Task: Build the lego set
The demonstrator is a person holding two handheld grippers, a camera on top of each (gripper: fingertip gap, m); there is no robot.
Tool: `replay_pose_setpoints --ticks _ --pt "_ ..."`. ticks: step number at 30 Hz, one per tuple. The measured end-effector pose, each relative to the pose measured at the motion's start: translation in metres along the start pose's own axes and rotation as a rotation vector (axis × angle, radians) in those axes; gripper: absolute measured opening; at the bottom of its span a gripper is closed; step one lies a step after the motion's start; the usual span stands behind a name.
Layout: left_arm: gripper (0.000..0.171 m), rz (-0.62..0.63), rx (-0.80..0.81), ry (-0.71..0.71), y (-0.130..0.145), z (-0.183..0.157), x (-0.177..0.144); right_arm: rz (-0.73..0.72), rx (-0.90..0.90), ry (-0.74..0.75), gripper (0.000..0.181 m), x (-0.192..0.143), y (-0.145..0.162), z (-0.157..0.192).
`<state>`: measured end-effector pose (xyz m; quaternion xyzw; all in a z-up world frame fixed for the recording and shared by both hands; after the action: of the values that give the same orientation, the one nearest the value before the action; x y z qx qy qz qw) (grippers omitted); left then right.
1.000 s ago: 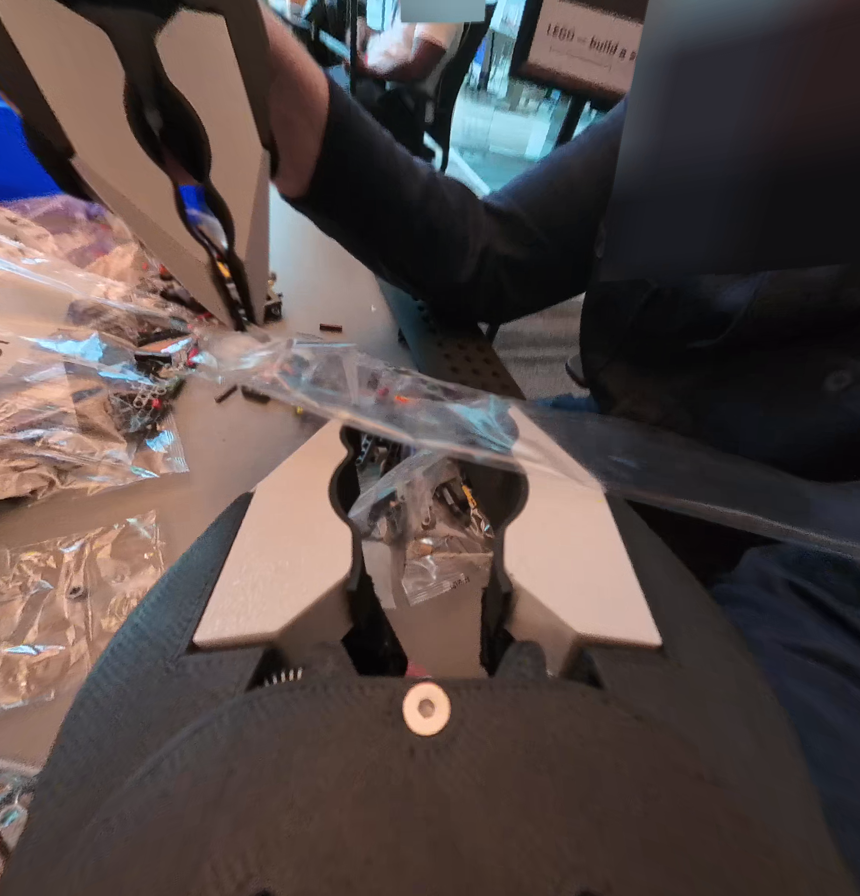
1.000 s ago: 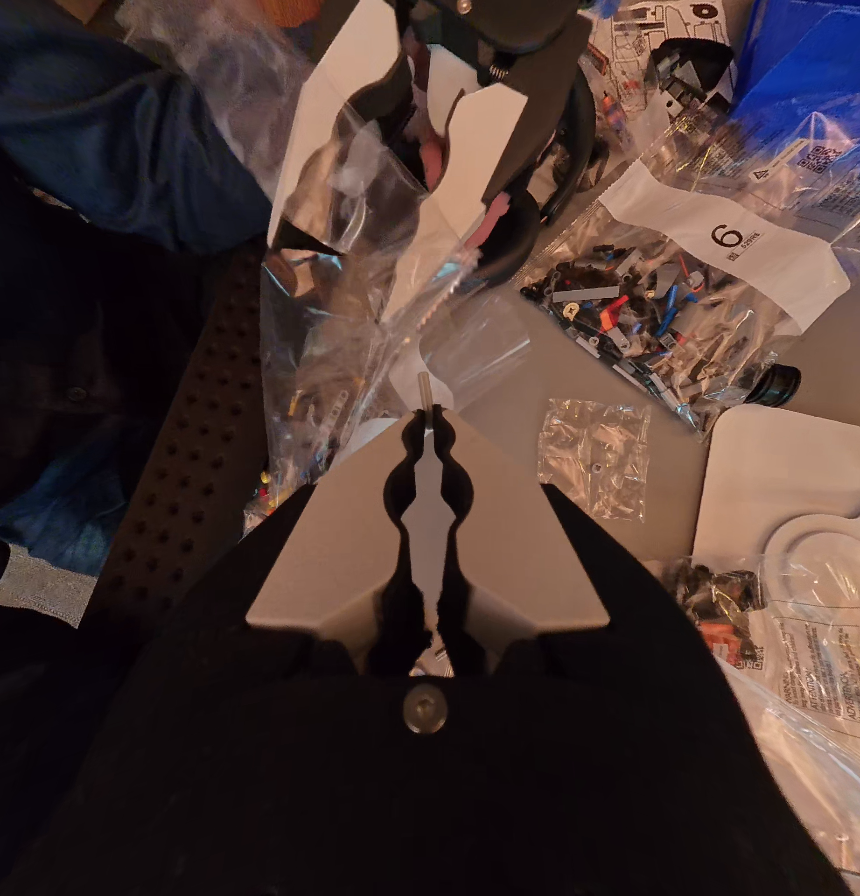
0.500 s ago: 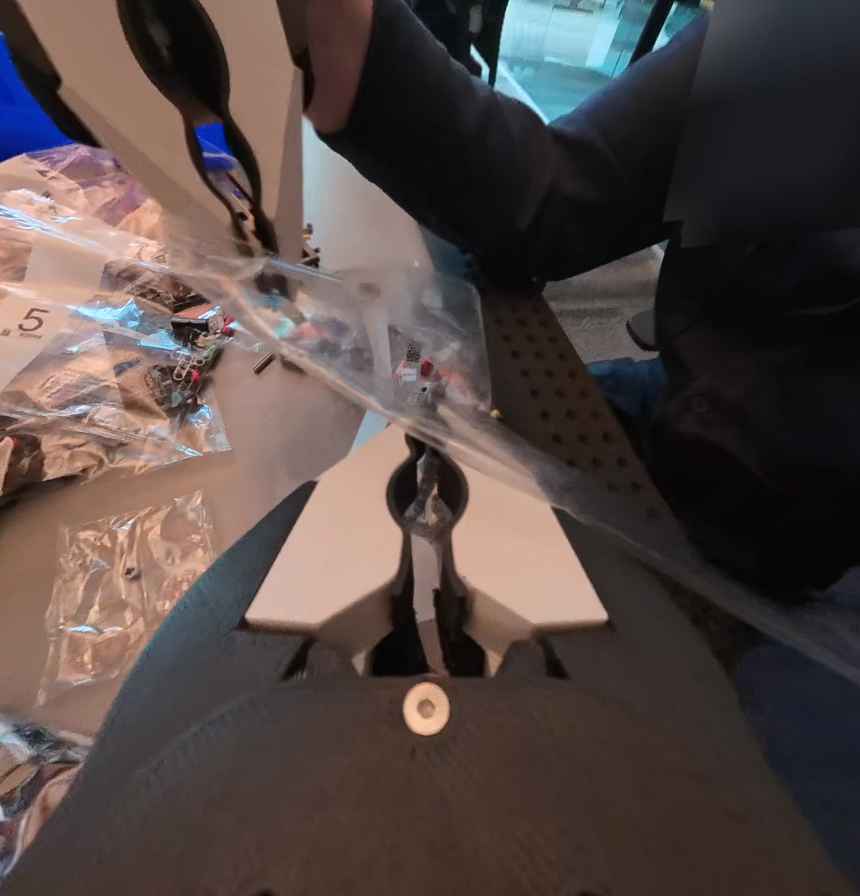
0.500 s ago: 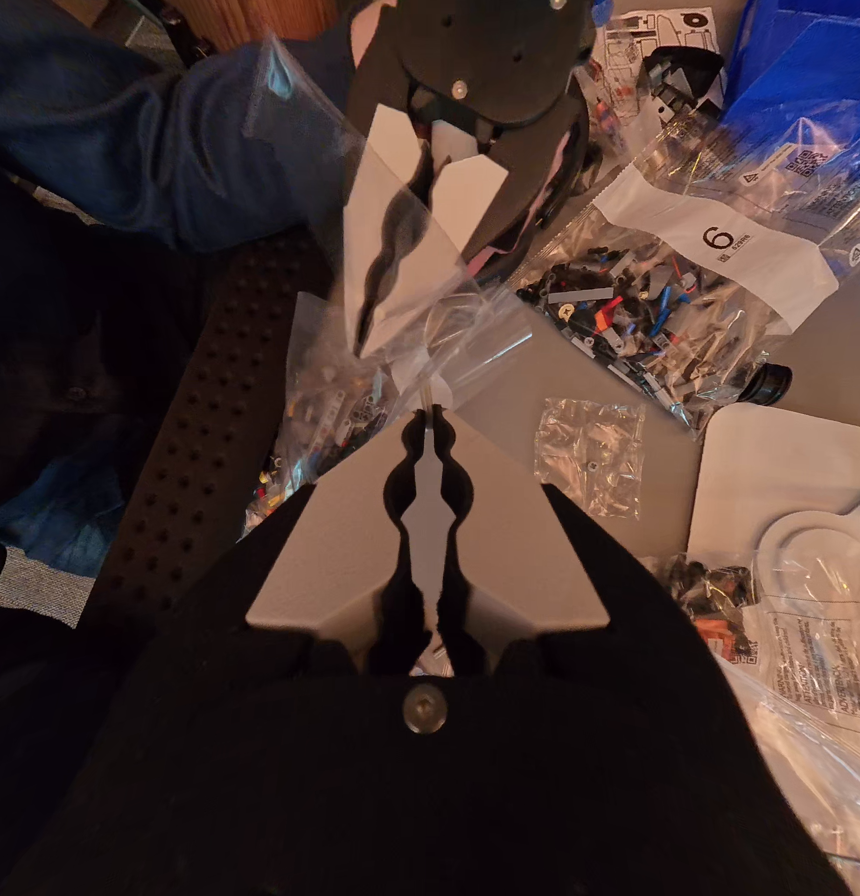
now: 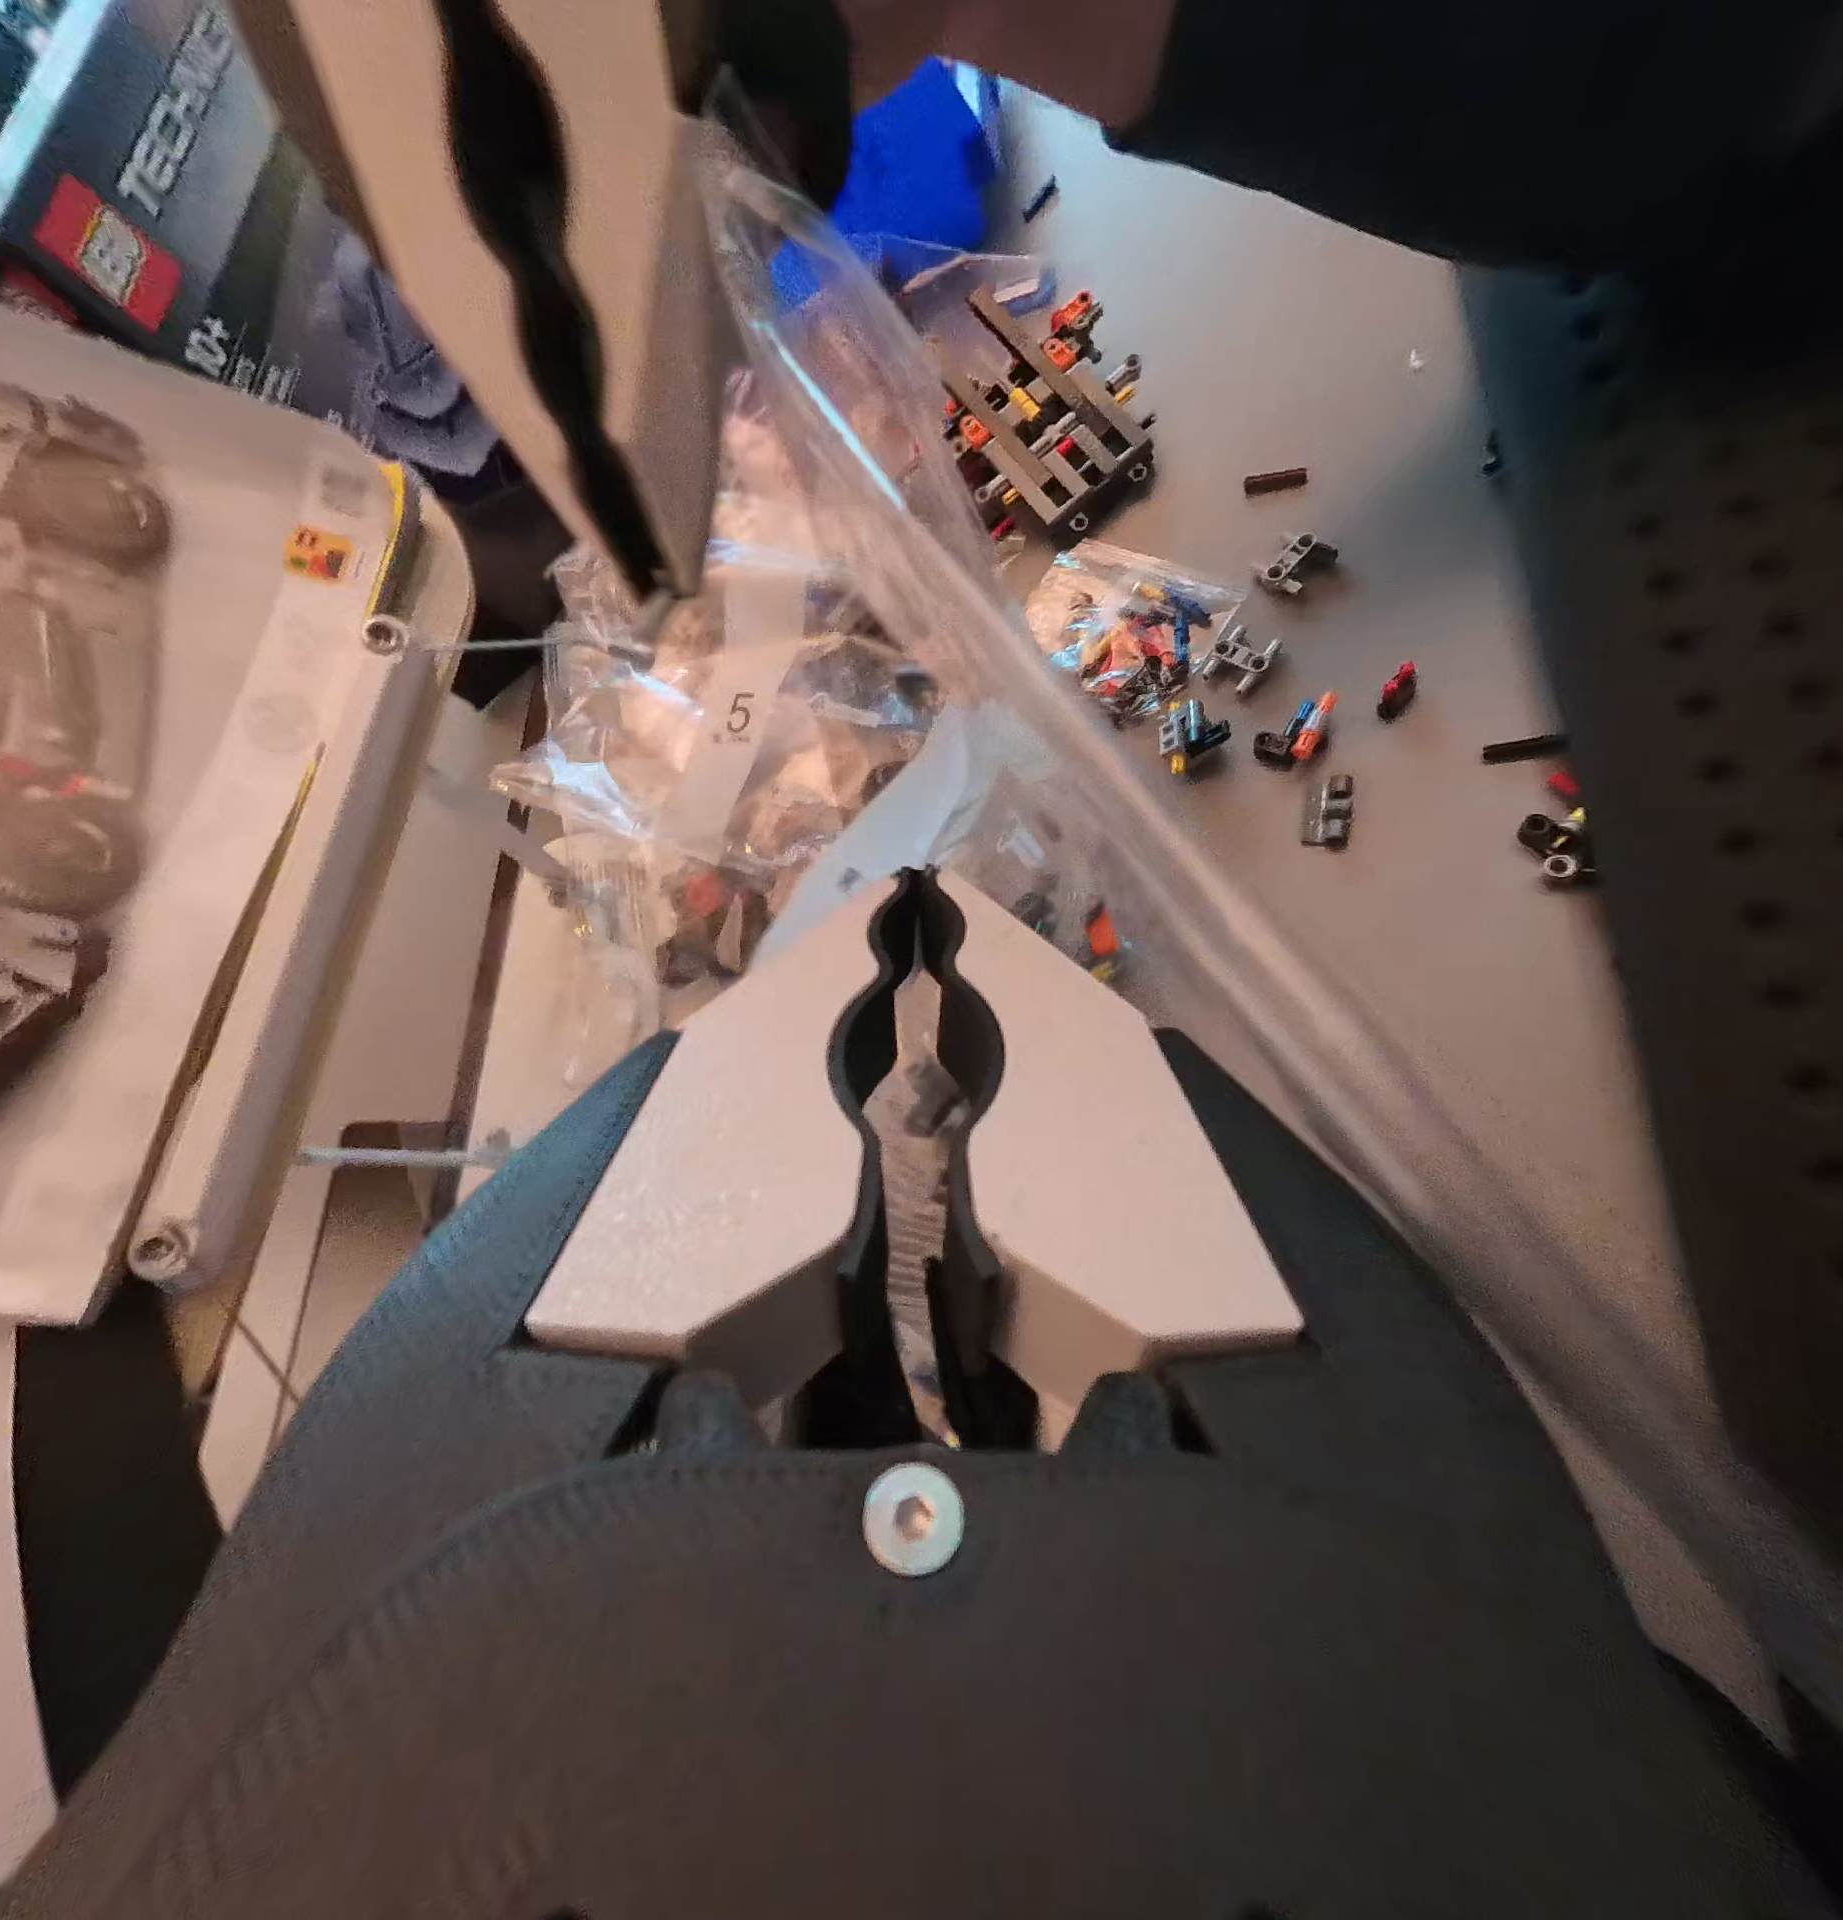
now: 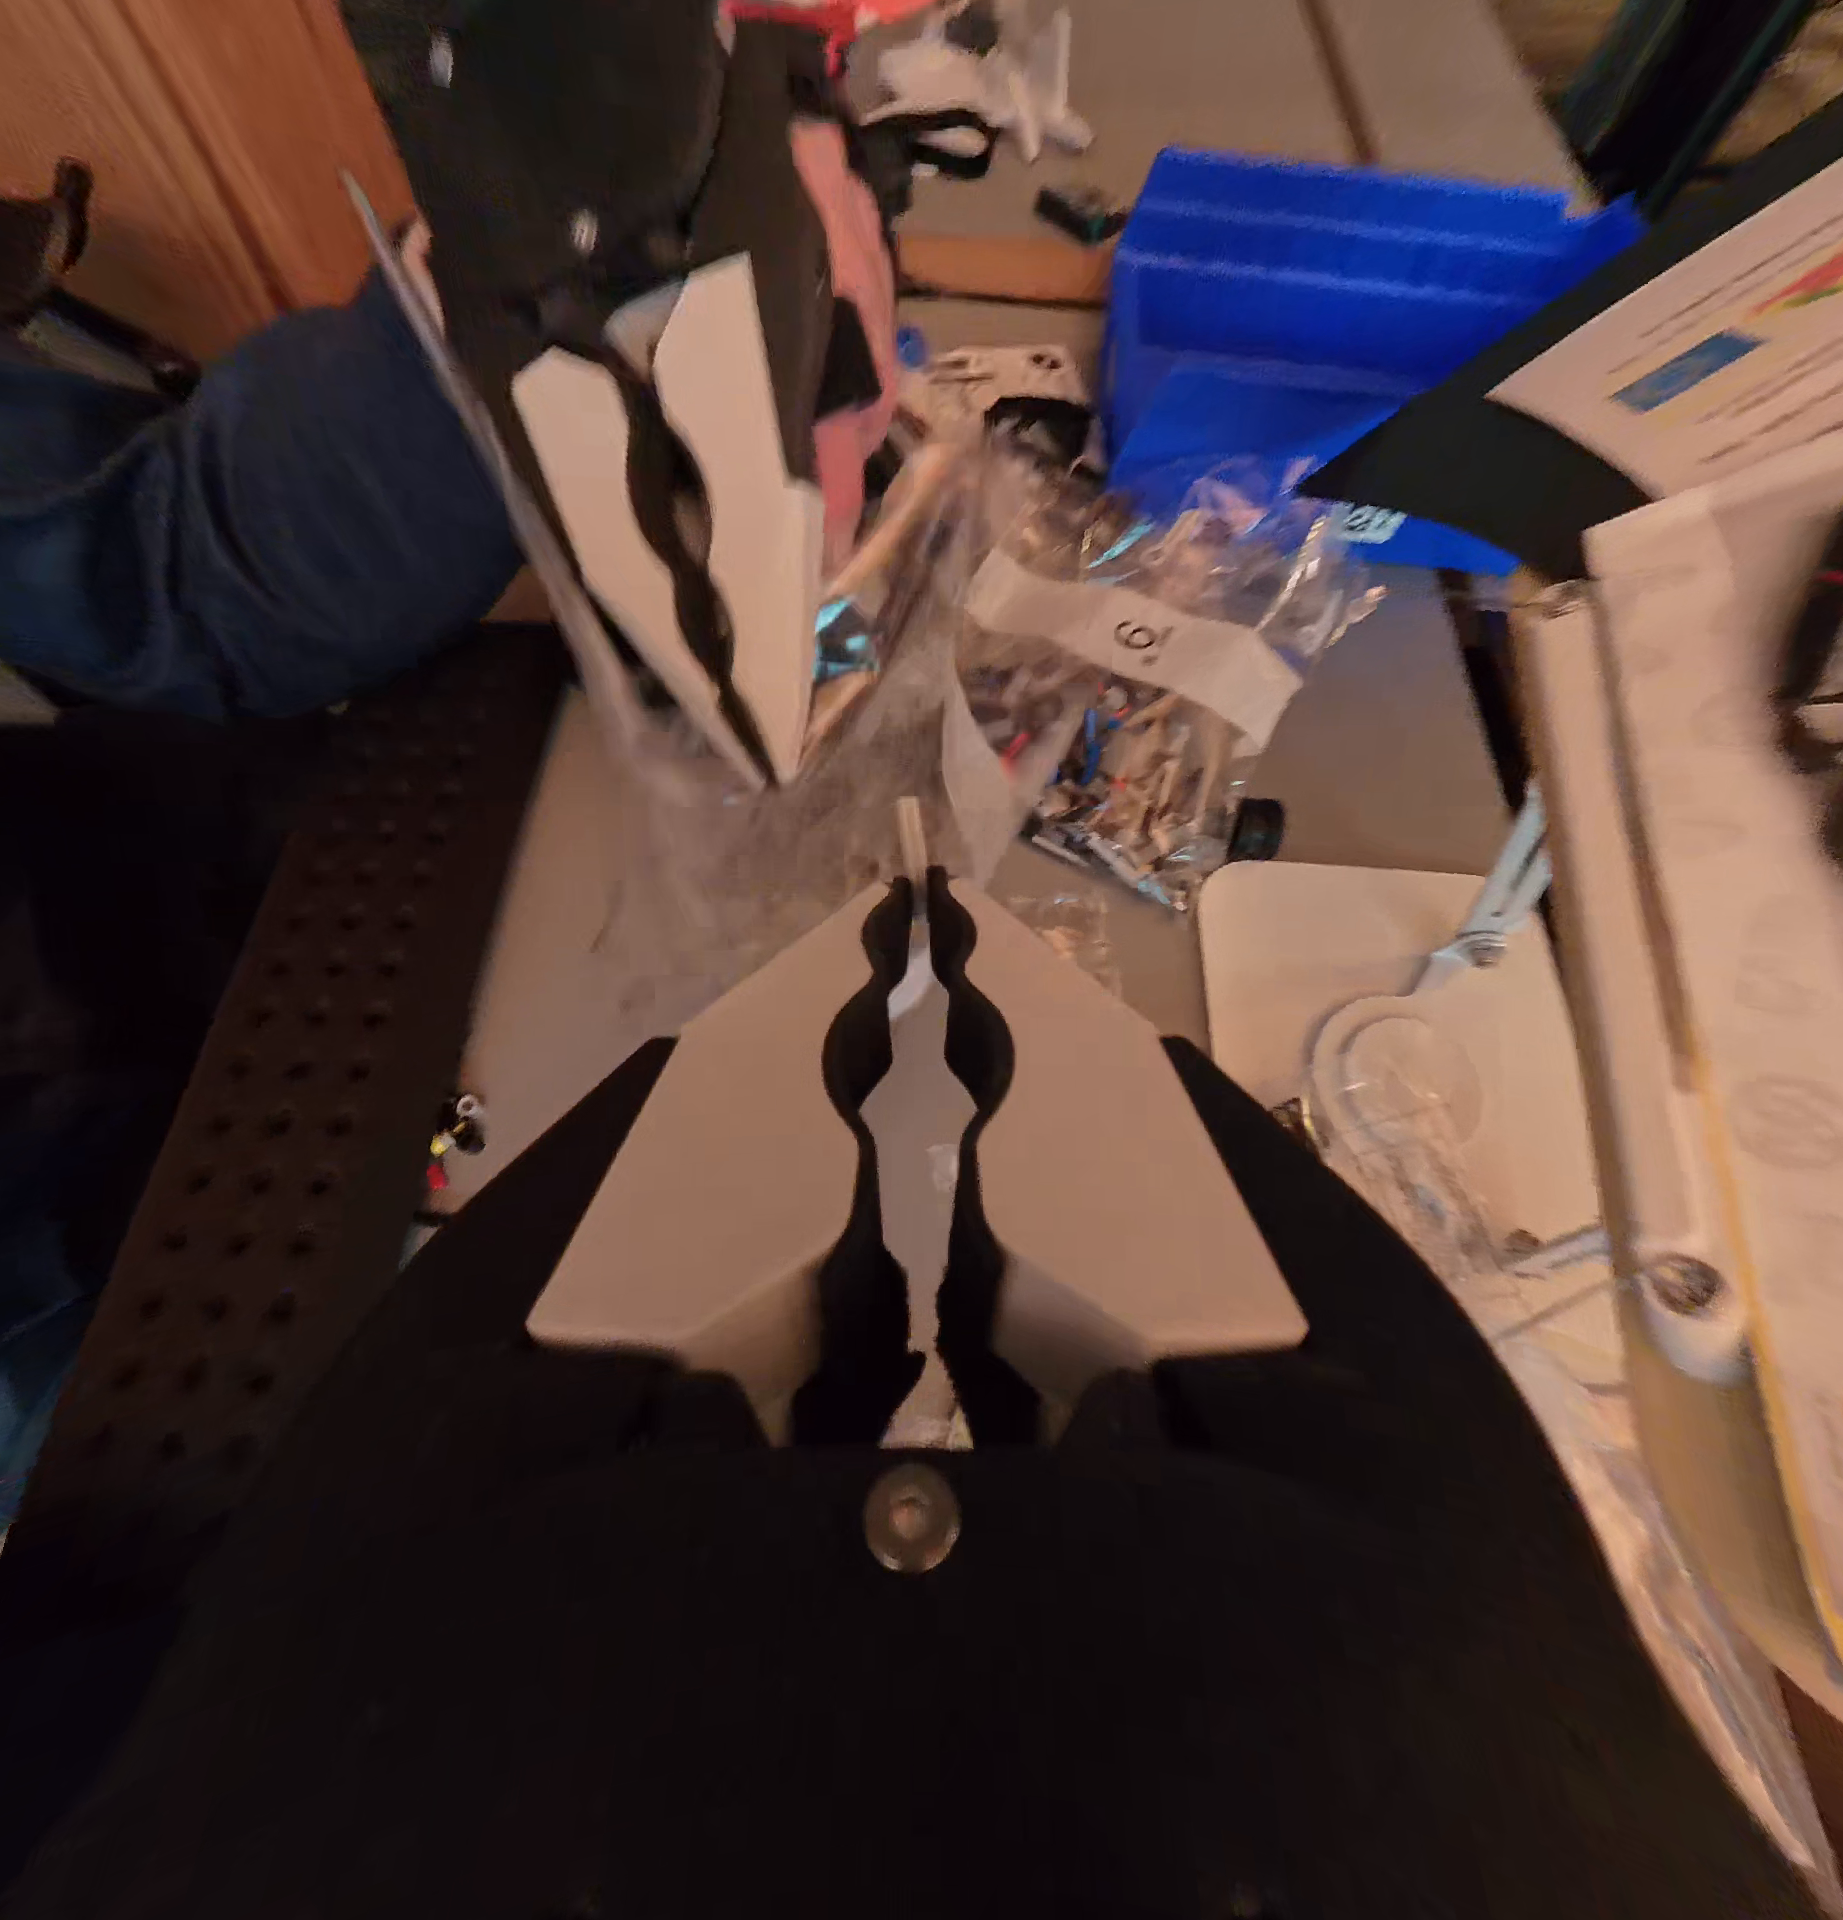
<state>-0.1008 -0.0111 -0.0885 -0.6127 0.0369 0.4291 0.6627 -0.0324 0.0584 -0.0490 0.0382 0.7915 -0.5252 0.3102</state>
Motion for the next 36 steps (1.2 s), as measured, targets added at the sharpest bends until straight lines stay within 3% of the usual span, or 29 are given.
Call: replay_pose_setpoints --ticks 4,11,16,27,32,36 --pt "0.000 0.010 0.021 -0.011 0.005 -0.002 0.017 -0.056 -0.021 0.060 0.000 -0.014 -0.017 -0.001" --pt "0.000 -0.028 0.023 -0.032 -0.003 -0.001 0.014 -0.111 -0.120 -0.002 0.000 -0.013 -0.057 0.030" --pt "0.000 -0.026 0.023 -0.044 -0.001 0.001 0.021 0.024 -0.081 -0.046 0.000 0.015 -0.038 0.029" --pt "0.000 -0.068 0.046 -0.028 -0.003 -0.004 0.017 0.131 0.007 -0.119 0.001 0.042 -0.012 0.026" --pt "0.000 -0.076 0.048 -0.021 -0.002 -0.005 0.016 0.264 0.022 -0.050 0.001 0.050 0.006 0.018" --pt "0.000 -0.087 0.036 -0.017 -0.001 -0.004 0.015 0.221 0.036 0.003 0.011 0.048 0.000 0.010"
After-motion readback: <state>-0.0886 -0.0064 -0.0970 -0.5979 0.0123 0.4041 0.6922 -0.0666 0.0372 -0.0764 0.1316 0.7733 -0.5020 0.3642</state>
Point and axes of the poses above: each gripper's, where its closed fingertips meet, x out along the fingers, y out of its underside, z = x × y across the jaws, the point moved 3 cm from there along -x, back along the fingers, and after that the axes turned 14 degrees about -x, right-handed, at the moved point
